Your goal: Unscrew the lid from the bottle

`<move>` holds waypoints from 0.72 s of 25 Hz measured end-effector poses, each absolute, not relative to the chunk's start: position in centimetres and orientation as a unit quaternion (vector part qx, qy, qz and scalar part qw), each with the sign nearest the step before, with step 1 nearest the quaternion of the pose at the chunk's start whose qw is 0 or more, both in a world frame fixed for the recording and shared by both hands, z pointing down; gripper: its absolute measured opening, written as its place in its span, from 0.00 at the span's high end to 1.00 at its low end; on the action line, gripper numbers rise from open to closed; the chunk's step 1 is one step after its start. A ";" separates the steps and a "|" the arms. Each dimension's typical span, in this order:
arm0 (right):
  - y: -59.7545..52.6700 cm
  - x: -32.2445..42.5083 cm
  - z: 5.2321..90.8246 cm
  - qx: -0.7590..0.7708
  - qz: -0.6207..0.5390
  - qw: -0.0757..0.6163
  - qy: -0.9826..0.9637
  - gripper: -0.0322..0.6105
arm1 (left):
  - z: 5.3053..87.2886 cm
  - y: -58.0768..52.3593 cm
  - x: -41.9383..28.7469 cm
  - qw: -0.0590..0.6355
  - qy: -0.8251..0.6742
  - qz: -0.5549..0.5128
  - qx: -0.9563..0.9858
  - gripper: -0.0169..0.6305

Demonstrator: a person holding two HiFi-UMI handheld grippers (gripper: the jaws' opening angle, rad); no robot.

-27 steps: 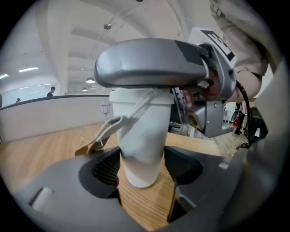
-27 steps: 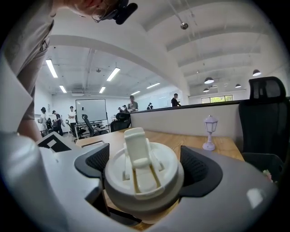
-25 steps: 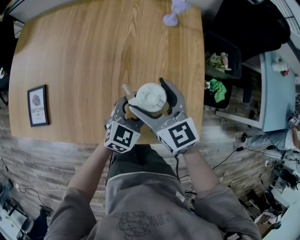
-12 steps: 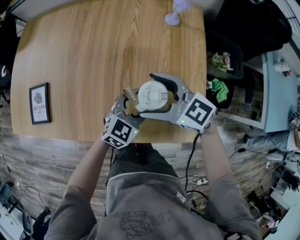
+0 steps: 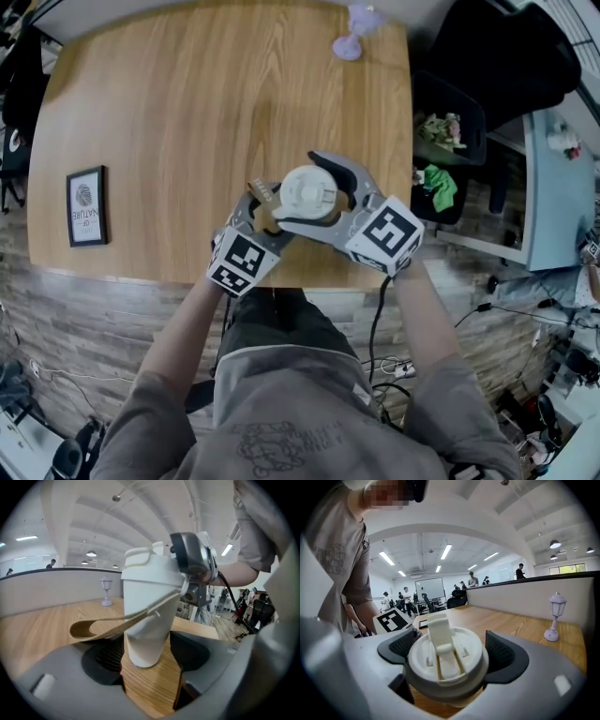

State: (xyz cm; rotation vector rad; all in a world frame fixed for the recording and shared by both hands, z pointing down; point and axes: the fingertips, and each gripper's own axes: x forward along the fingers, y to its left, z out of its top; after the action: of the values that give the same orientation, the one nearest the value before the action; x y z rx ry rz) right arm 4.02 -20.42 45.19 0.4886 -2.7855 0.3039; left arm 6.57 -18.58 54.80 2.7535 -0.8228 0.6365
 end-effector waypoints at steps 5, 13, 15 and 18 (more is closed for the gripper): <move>-20.5 4.2 45.3 0.189 0.105 0.162 -0.963 0.18 | 54.3 -18.3 5.0 0.102 -0.301 0.230 0.920 0.50; -21.3 3.7 41.1 0.223 0.083 0.124 -0.963 0.18 | 50.9 -17.7 1.7 0.095 -0.330 0.224 0.912 0.50; -21.5 3.6 40.1 0.234 0.077 0.124 -0.961 0.18 | 49.6 -17.7 0.9 0.088 -0.334 0.221 0.912 0.50; -21.9 4.3 38.1 0.259 0.079 0.106 -0.957 0.19 | 47.3 -17.9 0.1 0.074 -0.338 0.214 0.913 0.51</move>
State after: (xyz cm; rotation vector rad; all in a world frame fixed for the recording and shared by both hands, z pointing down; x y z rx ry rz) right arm 4.32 -21.90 38.07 0.7628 -2.8176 0.2325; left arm 0.08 -17.86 47.32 2.7415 -1.0139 0.6436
